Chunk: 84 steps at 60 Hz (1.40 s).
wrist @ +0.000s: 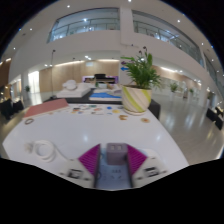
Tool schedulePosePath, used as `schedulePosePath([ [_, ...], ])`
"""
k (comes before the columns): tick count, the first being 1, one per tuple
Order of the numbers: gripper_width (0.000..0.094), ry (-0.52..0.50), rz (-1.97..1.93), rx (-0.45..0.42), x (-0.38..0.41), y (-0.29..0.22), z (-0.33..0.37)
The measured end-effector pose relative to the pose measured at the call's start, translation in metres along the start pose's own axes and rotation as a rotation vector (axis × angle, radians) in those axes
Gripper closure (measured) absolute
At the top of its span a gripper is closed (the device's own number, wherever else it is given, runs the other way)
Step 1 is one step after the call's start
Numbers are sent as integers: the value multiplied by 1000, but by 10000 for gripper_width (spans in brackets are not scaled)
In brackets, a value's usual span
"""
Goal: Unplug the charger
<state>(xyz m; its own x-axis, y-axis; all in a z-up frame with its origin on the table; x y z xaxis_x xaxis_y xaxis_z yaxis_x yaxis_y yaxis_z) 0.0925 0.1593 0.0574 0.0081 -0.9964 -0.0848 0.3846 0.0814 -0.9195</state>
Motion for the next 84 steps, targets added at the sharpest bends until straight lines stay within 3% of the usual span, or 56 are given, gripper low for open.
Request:
schedulePosePath([
  [2, 678, 48, 1, -13, -11, -4, -1],
  [6, 728, 46, -14, -5, -9, -5, -4],
  [13, 741, 37, -40, -12, -12, -9, -2],
  [19, 741, 58, -19, -101, -17, -45, 9],
  [29, 739, 95, -48, -127, -54, -96, 35],
  [41, 736, 122, -21, 44, -128, -73, 50],
  [57, 724, 111, 13, 316, -183, 31, 26],
  [66, 616, 98, 1, 327, -190, 41, 8],
  [75, 276, 69, -31, 327, -188, 30, 20],
  [79, 36, 59, -36, 307, -183, 12, 38],
  [81, 112, 60, -39, 296, -182, 4, 51],
  [84, 82, 71, -47, 290, -179, -9, 74],
])
Point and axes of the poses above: the point between the fingertips, and its own axes, seen from behind it with the camera up: x to the left, y down, z backward, against the way the camera looks, the point moved 7 cm from there along z, backward, against the way the camera looks, and after that the axes turned 3 degrees about z, right-handed, at the moved point
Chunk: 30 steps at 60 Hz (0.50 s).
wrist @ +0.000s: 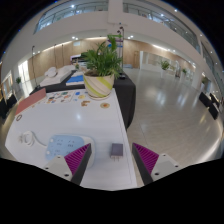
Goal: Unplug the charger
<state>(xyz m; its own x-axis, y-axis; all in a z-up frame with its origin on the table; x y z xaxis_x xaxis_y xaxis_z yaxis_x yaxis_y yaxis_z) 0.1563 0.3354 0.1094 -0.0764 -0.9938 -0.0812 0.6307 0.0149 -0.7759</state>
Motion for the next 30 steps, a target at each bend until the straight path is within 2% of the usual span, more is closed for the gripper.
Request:
schedulePosePath([
  [16, 87, 30, 1, 32, 16, 18, 157],
  [30, 91, -31, -24, 40, 30, 47, 222],
])
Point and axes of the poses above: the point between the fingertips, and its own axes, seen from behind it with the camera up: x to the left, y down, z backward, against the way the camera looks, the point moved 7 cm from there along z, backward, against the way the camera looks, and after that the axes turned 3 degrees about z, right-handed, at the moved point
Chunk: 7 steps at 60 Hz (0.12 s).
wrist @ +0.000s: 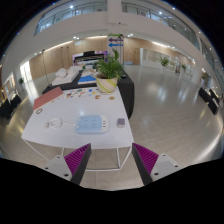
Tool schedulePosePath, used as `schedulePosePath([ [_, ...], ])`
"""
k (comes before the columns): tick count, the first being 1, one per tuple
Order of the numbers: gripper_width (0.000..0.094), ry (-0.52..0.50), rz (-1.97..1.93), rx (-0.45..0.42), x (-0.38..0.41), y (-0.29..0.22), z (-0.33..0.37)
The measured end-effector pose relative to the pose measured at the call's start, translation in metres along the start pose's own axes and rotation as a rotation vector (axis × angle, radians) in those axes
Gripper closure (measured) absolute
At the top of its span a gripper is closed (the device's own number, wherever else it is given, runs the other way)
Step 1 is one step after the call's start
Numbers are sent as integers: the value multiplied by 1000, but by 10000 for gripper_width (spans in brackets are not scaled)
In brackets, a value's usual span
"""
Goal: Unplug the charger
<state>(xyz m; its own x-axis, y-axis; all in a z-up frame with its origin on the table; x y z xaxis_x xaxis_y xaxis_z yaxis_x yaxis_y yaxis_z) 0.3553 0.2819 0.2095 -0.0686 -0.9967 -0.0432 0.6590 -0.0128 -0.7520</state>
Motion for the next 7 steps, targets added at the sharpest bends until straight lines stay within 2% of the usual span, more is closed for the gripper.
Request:
schedulePosePath([
  [7, 87, 8, 40, -27, 1, 3, 11],
])
Point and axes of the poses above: the point between the fingertips, and its own axes, seen from behind it with the camera up: x to the left, y down, z backward, against the way the camera looks, the point moved 7 cm from there along z, backward, against the way the camera looks, and after that the axes turned 3 degrees about z, right-handed, at the moved point
